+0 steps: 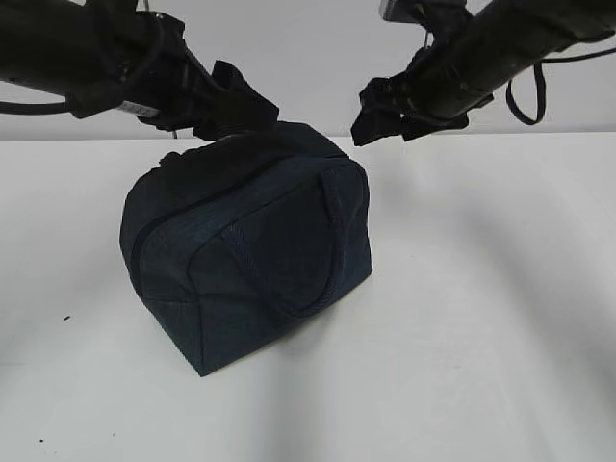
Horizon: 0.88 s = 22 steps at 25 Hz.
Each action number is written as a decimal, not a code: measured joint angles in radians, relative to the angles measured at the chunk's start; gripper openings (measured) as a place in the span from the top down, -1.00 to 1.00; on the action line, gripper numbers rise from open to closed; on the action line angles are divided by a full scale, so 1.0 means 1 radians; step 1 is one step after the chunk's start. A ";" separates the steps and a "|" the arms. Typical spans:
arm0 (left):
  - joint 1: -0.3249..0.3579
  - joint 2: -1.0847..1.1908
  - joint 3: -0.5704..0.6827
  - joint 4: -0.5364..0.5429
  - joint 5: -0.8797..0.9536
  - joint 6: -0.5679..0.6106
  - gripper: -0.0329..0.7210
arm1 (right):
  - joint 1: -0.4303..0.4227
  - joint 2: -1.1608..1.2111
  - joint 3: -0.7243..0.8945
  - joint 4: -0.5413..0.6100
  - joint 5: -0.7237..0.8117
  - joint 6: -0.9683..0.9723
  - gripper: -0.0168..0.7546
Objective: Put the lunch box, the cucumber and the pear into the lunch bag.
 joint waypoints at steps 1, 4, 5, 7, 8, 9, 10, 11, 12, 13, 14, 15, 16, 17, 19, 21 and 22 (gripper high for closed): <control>0.000 -0.015 0.000 0.053 0.020 -0.056 -0.32 | 0.000 -0.010 -0.009 0.000 0.029 0.000 -0.57; 0.000 -0.069 0.000 0.276 0.092 -0.315 -0.27 | 0.000 -0.043 -0.018 0.000 0.087 -0.004 -0.51; 0.000 -0.093 0.000 0.350 0.118 -0.415 -0.26 | 0.000 -0.058 -0.018 0.000 0.104 -0.004 -0.51; 0.000 -0.139 0.000 0.515 0.191 -0.603 -0.25 | 0.000 -0.082 -0.018 0.000 0.133 -0.004 -0.50; 0.000 -0.166 0.000 0.593 0.227 -0.707 -0.24 | 0.000 -0.097 -0.018 0.000 0.148 -0.004 -0.50; 0.000 -0.193 0.000 0.653 0.272 -0.791 -0.22 | 0.000 -0.113 -0.018 0.000 0.164 -0.004 -0.50; 0.000 -0.216 0.000 0.721 0.319 -0.884 -0.18 | 0.000 -0.126 -0.018 0.000 0.180 -0.002 -0.50; 0.000 -0.244 0.000 0.782 0.366 -0.967 -0.15 | 0.000 -0.144 -0.018 0.000 0.193 0.008 -0.50; 0.000 -0.274 0.002 0.827 0.406 -1.037 -0.10 | 0.000 -0.156 -0.018 -0.005 0.207 0.017 -0.50; 0.000 -0.301 0.005 0.872 0.452 -1.081 -0.07 | 0.000 -0.172 -0.015 -0.016 0.226 0.025 -0.50; 0.000 -0.335 0.009 0.910 0.496 -1.121 -0.05 | 0.000 -0.185 -0.011 -0.029 0.242 0.037 -0.50; 0.000 -0.372 0.014 0.943 0.536 -1.150 -0.04 | 0.000 -0.203 -0.001 -0.041 0.263 0.050 -0.50; 0.000 -0.411 0.021 0.967 0.567 -1.170 -0.03 | 0.000 -0.223 0.014 -0.057 0.281 0.064 -0.49; 0.000 -0.446 0.029 0.993 0.602 -1.181 -0.03 | 0.000 -0.242 0.029 -0.079 0.297 0.076 -0.49; 0.000 -0.537 0.044 1.031 0.654 -1.197 -0.03 | 0.000 -0.304 0.076 -0.120 0.330 0.109 -0.49; 0.000 -0.626 0.069 1.054 0.689 -1.201 -0.03 | 0.000 -0.367 0.139 -0.152 0.363 0.134 -0.49; 0.000 -0.678 0.088 1.061 0.701 -1.201 -0.03 | 0.000 -0.409 0.182 -0.162 0.378 0.144 -0.48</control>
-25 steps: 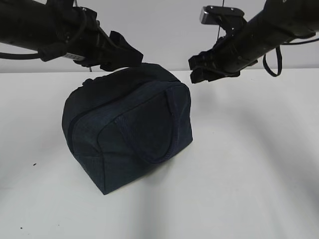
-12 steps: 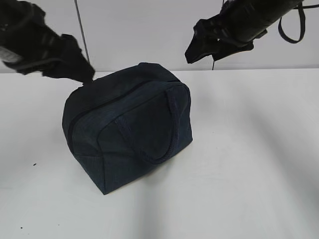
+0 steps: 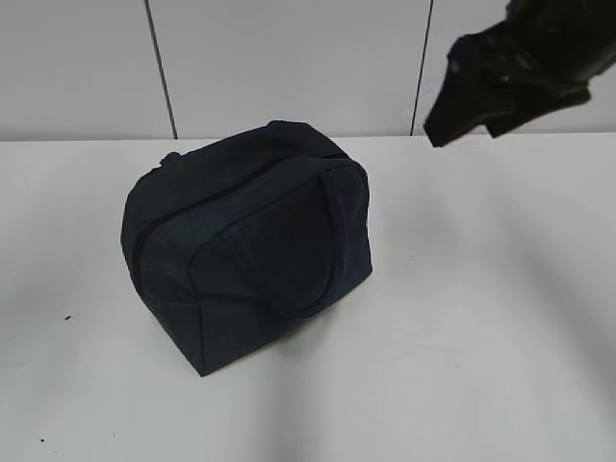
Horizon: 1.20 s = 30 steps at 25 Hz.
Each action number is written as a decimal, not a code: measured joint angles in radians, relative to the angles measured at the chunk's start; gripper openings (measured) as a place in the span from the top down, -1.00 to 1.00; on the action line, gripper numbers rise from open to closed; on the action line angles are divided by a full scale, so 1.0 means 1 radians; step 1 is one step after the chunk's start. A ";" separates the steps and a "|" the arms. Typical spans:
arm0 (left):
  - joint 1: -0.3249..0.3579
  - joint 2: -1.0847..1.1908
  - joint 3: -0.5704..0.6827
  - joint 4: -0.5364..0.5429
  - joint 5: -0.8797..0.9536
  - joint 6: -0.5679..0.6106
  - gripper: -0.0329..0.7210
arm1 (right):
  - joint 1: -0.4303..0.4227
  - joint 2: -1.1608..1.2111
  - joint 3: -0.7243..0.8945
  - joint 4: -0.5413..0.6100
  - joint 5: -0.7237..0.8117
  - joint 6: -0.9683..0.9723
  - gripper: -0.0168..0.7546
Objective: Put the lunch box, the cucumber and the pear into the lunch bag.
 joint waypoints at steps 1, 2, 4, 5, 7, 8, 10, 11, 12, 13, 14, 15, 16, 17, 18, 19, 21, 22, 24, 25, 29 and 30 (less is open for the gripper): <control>0.000 -0.054 0.024 0.002 0.007 -0.001 -0.03 | 0.000 -0.046 0.049 -0.012 0.014 0.008 -0.48; 0.000 -0.099 0.052 0.003 0.017 -0.002 -0.03 | 0.000 -0.087 0.093 -0.023 0.024 0.015 -0.48; 0.000 -0.209 0.115 0.005 0.037 -0.003 -0.03 | 0.000 -0.197 0.211 -0.049 0.036 0.031 -0.47; 0.000 -0.262 0.153 0.005 0.041 -0.003 -0.03 | 0.000 -0.247 0.270 -0.067 0.038 0.038 -0.47; 0.000 -0.351 0.219 0.005 0.048 -0.003 -0.03 | 0.000 -0.368 0.369 -0.101 0.046 0.063 -0.47; 0.000 -0.395 0.253 0.005 0.049 -0.003 -0.03 | 0.000 -0.428 0.415 -0.120 0.057 0.072 -0.47; 0.000 -0.465 0.309 0.004 0.051 -0.003 -0.02 | 0.000 -0.532 0.490 -0.156 0.078 0.092 -0.47; 0.000 -0.499 0.337 0.004 0.052 -0.003 -0.02 | 0.000 -0.585 0.527 -0.177 0.086 0.102 -0.47; 0.000 -0.529 0.364 0.004 0.053 -0.003 -0.02 | 0.000 -0.631 0.562 -0.198 0.089 0.110 -0.47; 0.000 -0.552 0.384 0.004 0.053 -0.003 -0.02 | 0.000 -0.688 0.590 -0.221 0.091 0.123 -0.47; 0.000 -0.577 0.410 0.004 0.053 -0.003 -0.02 | 0.000 -0.747 0.622 -0.241 0.093 0.141 -0.47; 0.000 -0.601 0.435 0.004 0.052 -0.003 -0.02 | 0.000 -0.807 0.653 -0.266 0.098 0.159 -0.47; 0.000 -0.620 0.459 0.004 0.048 -0.003 -0.02 | 0.000 -0.871 0.680 -0.286 0.103 0.170 -0.47; 0.000 -0.640 0.478 0.004 0.041 -0.003 -0.02 | 0.000 -0.922 0.703 -0.304 0.106 0.178 -0.47; 0.000 -0.659 0.500 0.004 0.033 -0.003 -0.02 | 0.000 -0.982 0.729 -0.309 0.111 0.182 -0.47; 0.000 -0.677 0.513 0.003 0.030 -0.003 -0.02 | 0.000 -1.030 0.752 -0.316 0.113 0.184 -0.47; 0.000 -0.707 0.519 0.003 0.006 -0.003 -0.02 | 0.000 -1.141 0.793 -0.325 0.115 0.188 -0.47; -0.001 -0.722 0.523 0.003 -0.010 -0.003 -0.02 | 0.000 -1.192 0.815 -0.329 0.117 0.188 -0.47; -0.001 -0.746 0.533 0.003 -0.049 -0.003 -0.02 | 0.000 -1.285 0.834 -0.333 0.131 0.188 -0.47; -0.001 -0.757 0.542 0.003 -0.073 -0.003 -0.02 | 0.000 -1.320 0.838 -0.337 0.131 0.188 -0.47; -0.002 -0.776 0.561 0.002 -0.104 -0.003 -0.02 | 0.000 -1.450 0.838 -0.343 0.131 0.188 -0.47; -0.002 -0.777 0.562 0.002 -0.105 -0.003 -0.01 | 0.000 -1.470 0.838 -0.343 0.131 0.188 -0.47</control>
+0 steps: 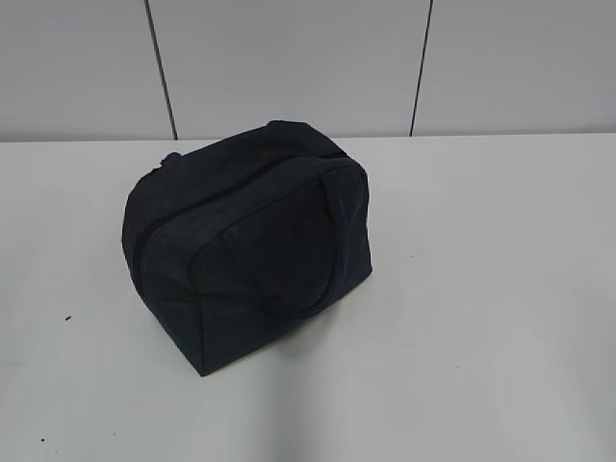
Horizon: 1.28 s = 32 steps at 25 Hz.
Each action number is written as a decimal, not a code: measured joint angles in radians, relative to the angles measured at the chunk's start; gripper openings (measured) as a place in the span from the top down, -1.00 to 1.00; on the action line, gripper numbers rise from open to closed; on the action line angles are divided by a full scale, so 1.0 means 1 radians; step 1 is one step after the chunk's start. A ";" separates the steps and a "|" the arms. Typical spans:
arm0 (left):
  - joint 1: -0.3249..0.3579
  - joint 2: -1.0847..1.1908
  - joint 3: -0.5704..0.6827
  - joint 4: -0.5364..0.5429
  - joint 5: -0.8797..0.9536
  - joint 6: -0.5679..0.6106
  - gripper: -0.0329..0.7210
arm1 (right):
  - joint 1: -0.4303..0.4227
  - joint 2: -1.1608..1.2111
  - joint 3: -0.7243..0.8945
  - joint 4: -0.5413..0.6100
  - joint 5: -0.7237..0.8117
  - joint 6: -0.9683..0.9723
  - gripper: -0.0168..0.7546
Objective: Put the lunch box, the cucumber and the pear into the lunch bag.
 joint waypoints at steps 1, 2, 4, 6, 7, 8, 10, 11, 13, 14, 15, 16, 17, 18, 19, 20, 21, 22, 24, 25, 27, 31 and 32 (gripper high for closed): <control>0.000 0.000 0.000 0.000 0.000 0.000 -0.01 | 0.000 -0.014 0.000 0.000 0.000 0.000 -0.47; 0.000 0.000 0.000 0.000 0.000 0.000 0.00 | 0.000 -0.020 0.000 0.000 0.002 0.002 -0.47; 0.000 -0.001 0.000 -0.001 -0.002 0.000 0.00 | 0.000 -0.024 0.004 -0.002 -0.009 0.002 -0.46; 0.000 -0.003 0.000 0.000 -0.002 0.000 0.00 | 0.000 -0.024 0.027 0.002 -0.058 0.002 -0.46; 0.000 -0.003 0.001 0.001 -0.002 0.000 0.00 | 0.000 -0.024 0.035 0.002 -0.066 0.002 -0.46; 0.000 -0.003 0.002 0.001 -0.004 0.000 0.00 | 0.000 -0.024 0.039 0.002 -0.069 0.002 -0.46; 0.000 -0.004 0.002 0.002 -0.004 0.000 0.01 | 0.000 -0.025 0.039 0.002 -0.073 0.002 -0.46; 0.000 -0.005 0.002 0.004 -0.004 0.000 0.01 | 0.000 -0.025 0.039 0.002 -0.075 0.002 -0.46; 0.000 -0.008 0.002 0.004 -0.004 0.000 0.04 | 0.000 -0.025 0.039 0.002 -0.076 0.002 -0.46; 0.000 -0.010 0.002 0.004 -0.004 0.000 0.06 | 0.000 -0.025 0.039 0.002 -0.076 0.002 -0.46; 0.000 -0.010 0.002 0.004 -0.004 0.000 0.08 | 0.000 -0.025 0.039 0.002 -0.076 0.002 -0.46; 0.000 -0.010 0.002 0.004 -0.004 0.000 0.10 | 0.000 -0.025 0.039 0.002 -0.076 0.002 -0.46; 0.000 -0.011 0.002 0.004 -0.004 0.000 0.11 | 0.000 -0.025 0.039 0.002 -0.077 0.002 -0.46; 0.000 -0.011 0.002 0.005 -0.004 0.000 0.12 | 0.000 -0.025 0.039 0.002 -0.077 0.002 -0.46; 0.000 -0.011 0.002 0.005 -0.004 0.000 0.13 | 0.000 -0.025 0.039 0.002 -0.077 0.002 -0.46; 0.000 -0.011 0.002 0.005 -0.004 0.000 0.13 | 0.000 -0.025 0.039 0.002 -0.077 0.002 -0.46; 0.000 -0.011 0.002 0.006 -0.004 0.000 0.14 | 0.000 -0.025 0.039 0.002 -0.077 0.002 -0.46; 0.000 -0.011 0.002 0.006 -0.004 0.000 0.14 | 0.000 -0.025 0.039 0.002 -0.077 0.002 -0.46; 0.000 -0.011 0.002 0.006 -0.004 0.000 0.14 | 0.000 -0.025 0.039 0.002 -0.078 0.002 -0.46; 0.000 -0.011 0.002 0.006 -0.004 0.000 0.14 | 0.000 -0.025 0.039 0.002 -0.078 0.002 -0.46; 0.000 -0.011 0.002 0.006 -0.004 0.000 0.16 | 0.000 -0.025 0.039 0.002 -0.078 0.002 -0.46; 0.044 -0.023 0.002 0.006 -0.004 0.000 0.17 | -0.002 -0.025 0.041 0.002 -0.080 0.002 -0.46; 0.078 -0.032 0.002 0.006 -0.004 0.000 0.17 | -0.009 -0.025 0.041 0.002 -0.080 0.002 -0.46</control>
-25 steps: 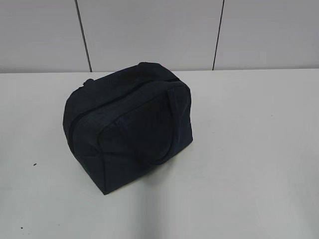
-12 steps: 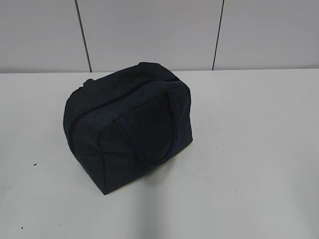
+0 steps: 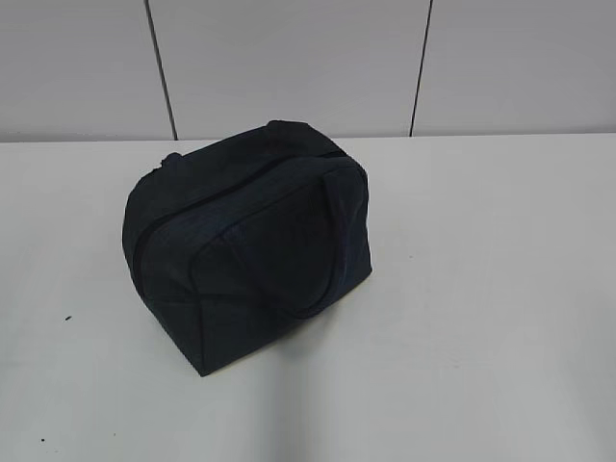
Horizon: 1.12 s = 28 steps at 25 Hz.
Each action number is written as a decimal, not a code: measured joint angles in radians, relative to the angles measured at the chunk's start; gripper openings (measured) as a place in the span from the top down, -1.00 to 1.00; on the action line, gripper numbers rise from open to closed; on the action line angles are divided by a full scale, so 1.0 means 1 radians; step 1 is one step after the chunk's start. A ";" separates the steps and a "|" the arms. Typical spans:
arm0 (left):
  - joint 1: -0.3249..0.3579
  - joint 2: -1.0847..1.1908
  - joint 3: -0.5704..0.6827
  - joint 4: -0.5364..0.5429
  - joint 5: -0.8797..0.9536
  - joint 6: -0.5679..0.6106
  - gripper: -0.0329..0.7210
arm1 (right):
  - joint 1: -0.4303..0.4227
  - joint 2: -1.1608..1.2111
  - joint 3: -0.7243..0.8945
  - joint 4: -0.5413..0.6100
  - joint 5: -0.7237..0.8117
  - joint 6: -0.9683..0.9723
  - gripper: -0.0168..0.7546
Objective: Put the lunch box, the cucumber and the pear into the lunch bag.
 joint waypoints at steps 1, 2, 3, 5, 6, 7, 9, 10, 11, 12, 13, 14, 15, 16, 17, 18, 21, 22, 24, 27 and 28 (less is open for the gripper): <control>0.033 -0.015 0.000 0.000 0.000 0.000 0.18 | -0.013 0.000 0.000 0.000 0.000 0.000 -0.46; 0.075 -0.044 0.000 0.000 -0.001 0.000 0.20 | -0.030 0.000 0.000 0.000 -0.002 0.000 -0.46; 0.117 -0.068 0.000 0.000 0.004 0.000 0.21 | -0.047 0.000 0.000 0.000 -0.001 0.000 -0.46; 0.188 -0.085 -0.002 0.004 0.004 0.000 0.23 | -0.070 0.000 0.000 0.000 -0.003 0.000 -0.46; 0.218 -0.086 -0.002 0.003 0.004 0.000 0.24 | -0.078 0.000 0.000 -0.002 -0.003 0.000 -0.46; 0.239 -0.086 -0.002 0.003 0.004 0.000 0.24 | -0.083 0.000 0.000 -0.002 -0.003 0.000 -0.46; 0.256 -0.086 -0.002 0.002 0.005 0.000 0.25 | -0.088 0.000 0.000 -0.002 -0.005 0.000 -0.46; 0.258 -0.086 -0.002 0.003 0.005 0.000 0.25 | -0.088 0.000 0.000 -0.002 -0.005 0.000 -0.46; 0.260 -0.086 -0.002 0.002 0.005 0.000 0.25 | -0.088 0.000 0.000 -0.002 -0.005 0.000 -0.46; 0.261 -0.086 -0.002 0.002 0.004 0.000 0.25 | -0.088 0.000 0.000 -0.002 -0.005 0.000 -0.46; 0.262 -0.086 -0.002 0.003 0.004 0.000 0.26 | -0.088 0.000 0.000 -0.002 -0.005 0.000 -0.46; 0.261 -0.086 -0.002 0.003 0.004 0.000 0.26 | -0.088 0.000 0.000 -0.002 -0.005 0.000 -0.46; 0.261 -0.086 -0.002 0.003 0.004 0.000 0.26 | -0.088 0.000 0.000 -0.002 -0.005 0.000 -0.46; 0.261 -0.086 -0.002 0.003 0.004 0.000 0.26 | -0.088 0.000 0.000 -0.002 -0.005 0.000 -0.46; 0.261 -0.086 -0.002 0.003 0.004 0.000 0.26 | -0.088 0.000 0.000 -0.002 -0.005 0.000 -0.46; 0.261 -0.086 -0.002 0.003 0.004 0.000 0.26 | -0.088 0.000 0.000 -0.002 -0.005 0.000 -0.46; 0.261 -0.086 -0.002 0.003 0.004 0.000 0.26 | -0.088 0.000 0.000 -0.002 -0.005 0.000 -0.46; 0.261 -0.086 -0.002 0.003 0.004 0.000 0.26 | -0.088 0.000 0.000 -0.002 -0.005 0.000 -0.46; 0.263 -0.086 -0.002 0.003 0.004 0.000 0.26 | -0.088 0.000 0.000 -0.002 -0.005 0.000 -0.46; 0.263 -0.086 -0.002 0.003 0.004 0.000 0.26 | -0.088 0.000 0.000 -0.002 -0.005 0.000 -0.46; 0.263 -0.086 -0.002 0.003 0.004 0.000 0.26 | -0.088 0.000 0.000 -0.002 -0.005 0.000 -0.46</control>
